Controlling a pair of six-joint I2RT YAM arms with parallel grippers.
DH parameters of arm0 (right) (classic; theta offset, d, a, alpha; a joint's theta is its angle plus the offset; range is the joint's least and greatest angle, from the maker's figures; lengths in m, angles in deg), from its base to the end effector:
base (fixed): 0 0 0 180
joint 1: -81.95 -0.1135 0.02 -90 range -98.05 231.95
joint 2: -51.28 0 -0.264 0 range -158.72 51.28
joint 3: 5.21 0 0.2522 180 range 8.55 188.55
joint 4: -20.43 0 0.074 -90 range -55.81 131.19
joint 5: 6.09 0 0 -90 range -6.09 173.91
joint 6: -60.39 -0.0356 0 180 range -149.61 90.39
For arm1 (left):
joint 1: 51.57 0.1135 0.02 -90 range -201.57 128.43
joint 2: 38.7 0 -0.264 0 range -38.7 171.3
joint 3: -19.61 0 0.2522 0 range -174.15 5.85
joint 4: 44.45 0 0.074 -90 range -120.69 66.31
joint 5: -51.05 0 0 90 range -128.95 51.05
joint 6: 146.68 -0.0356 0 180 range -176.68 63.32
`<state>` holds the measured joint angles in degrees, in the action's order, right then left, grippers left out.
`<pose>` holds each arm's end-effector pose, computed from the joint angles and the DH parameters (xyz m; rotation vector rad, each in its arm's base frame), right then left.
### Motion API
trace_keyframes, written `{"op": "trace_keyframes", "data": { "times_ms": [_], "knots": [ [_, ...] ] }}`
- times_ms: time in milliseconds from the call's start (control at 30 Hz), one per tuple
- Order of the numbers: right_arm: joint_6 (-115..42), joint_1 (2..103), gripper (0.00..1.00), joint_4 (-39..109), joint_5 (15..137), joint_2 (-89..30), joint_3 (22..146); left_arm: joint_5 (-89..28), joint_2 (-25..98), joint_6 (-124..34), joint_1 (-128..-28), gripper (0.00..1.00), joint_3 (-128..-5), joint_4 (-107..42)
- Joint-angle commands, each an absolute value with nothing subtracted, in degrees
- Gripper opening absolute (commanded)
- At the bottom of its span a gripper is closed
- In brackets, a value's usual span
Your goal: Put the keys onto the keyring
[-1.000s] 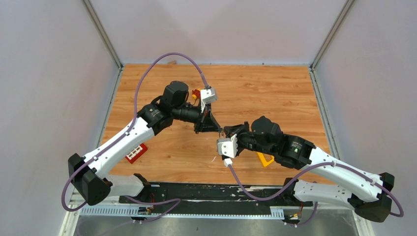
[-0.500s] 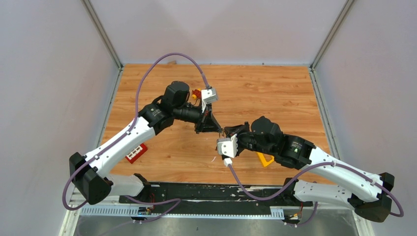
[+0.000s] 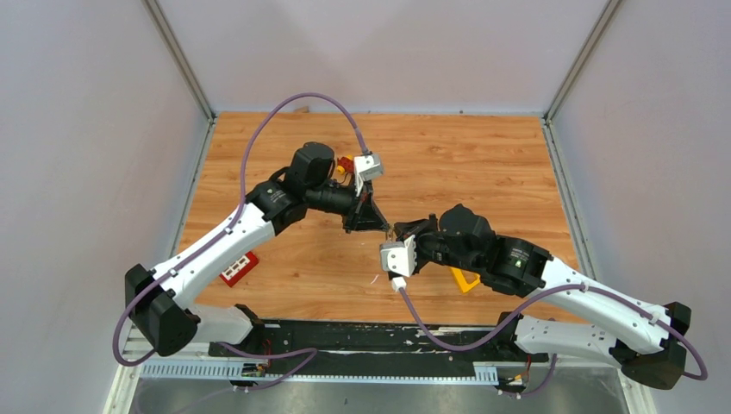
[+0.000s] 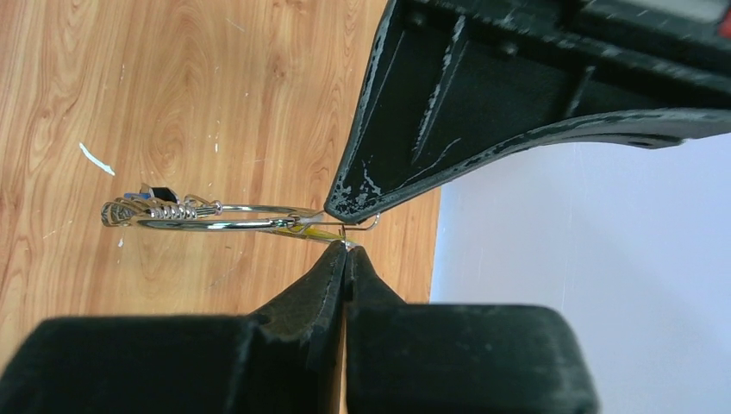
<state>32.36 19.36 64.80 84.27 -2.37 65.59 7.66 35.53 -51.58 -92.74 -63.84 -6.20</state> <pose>0.0932 0.1792 0.3504 -1.8092 0.9551 0.0003 0.1962 -0.2060 0.3602 1.1602 1.8378 -1.3218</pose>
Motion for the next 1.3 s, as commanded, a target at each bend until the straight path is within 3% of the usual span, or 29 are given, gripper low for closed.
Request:
{"op": "trace_keyframes", "data": {
  "times_ms": [0, 500, 800, 1267],
  "knots": [
    [31.5, 17.8, 0.00, 57.7, 81.9, -2.1, 67.9, 4.6, 36.9, -51.3, -92.8, 0.00, -65.6, -8.2],
    [34.6, 18.0, 0.00, 57.3, 90.3, -2.1, 66.0, 6.1, 32.0, -56.4, -92.8, 0.00, -64.0, -6.4],
    [34.5, 19.3, 0.00, 60.9, 89.1, -0.6, 68.0, 0.8, 28.6, -61.7, -92.5, 0.00, -63.5, -4.1],
    [34.8, 19.4, 0.00, 59.1, 85.2, -1.9, 66.1, 9.1, 31.0, -55.1, -92.5, 0.00, -63.0, -9.2]
  ]
}}
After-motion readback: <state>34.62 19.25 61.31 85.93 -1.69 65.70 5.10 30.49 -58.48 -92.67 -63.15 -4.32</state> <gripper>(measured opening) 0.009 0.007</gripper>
